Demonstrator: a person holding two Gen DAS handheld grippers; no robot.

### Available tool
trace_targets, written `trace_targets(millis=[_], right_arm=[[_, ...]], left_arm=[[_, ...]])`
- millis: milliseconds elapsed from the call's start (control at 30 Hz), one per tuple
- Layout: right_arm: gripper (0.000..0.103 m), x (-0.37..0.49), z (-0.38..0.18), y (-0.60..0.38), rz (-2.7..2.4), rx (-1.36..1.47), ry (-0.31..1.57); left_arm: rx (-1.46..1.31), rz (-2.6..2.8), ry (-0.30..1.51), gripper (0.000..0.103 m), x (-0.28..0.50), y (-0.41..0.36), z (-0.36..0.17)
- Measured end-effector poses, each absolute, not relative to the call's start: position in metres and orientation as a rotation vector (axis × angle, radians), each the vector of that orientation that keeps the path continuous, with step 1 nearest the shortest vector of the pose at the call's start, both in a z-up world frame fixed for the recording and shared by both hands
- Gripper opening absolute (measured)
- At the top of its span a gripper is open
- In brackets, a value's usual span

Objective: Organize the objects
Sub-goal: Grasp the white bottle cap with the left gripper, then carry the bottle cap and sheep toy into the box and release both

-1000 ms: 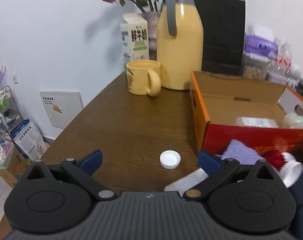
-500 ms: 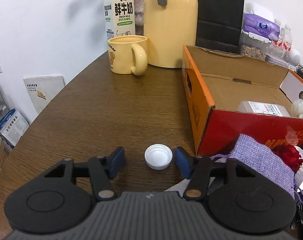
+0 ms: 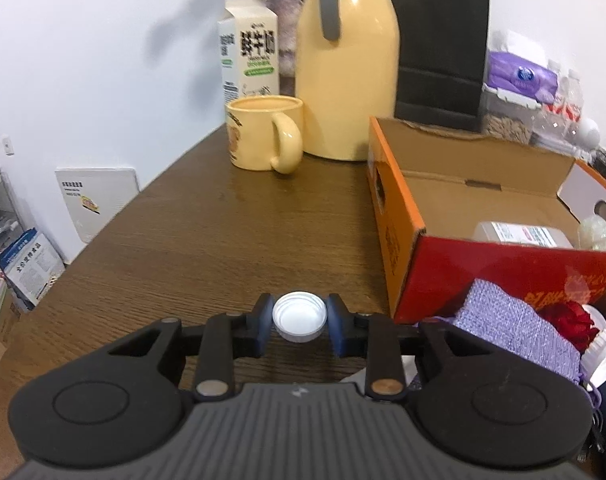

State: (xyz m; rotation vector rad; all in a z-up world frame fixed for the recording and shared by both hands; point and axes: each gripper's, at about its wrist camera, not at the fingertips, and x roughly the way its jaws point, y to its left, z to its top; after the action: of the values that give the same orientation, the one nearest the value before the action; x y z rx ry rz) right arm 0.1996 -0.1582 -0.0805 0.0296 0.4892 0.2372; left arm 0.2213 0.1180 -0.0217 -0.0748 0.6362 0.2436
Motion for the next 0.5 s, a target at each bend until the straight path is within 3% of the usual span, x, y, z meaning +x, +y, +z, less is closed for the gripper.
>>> trace_targets(millis=[500], right_arm=[[0.049,0.187,-0.045,-0.156,0.268,-0.011,0.387]], left_arm=[[-0.108,0.236,0.496,0.029,0.193,0.101,0.032]])
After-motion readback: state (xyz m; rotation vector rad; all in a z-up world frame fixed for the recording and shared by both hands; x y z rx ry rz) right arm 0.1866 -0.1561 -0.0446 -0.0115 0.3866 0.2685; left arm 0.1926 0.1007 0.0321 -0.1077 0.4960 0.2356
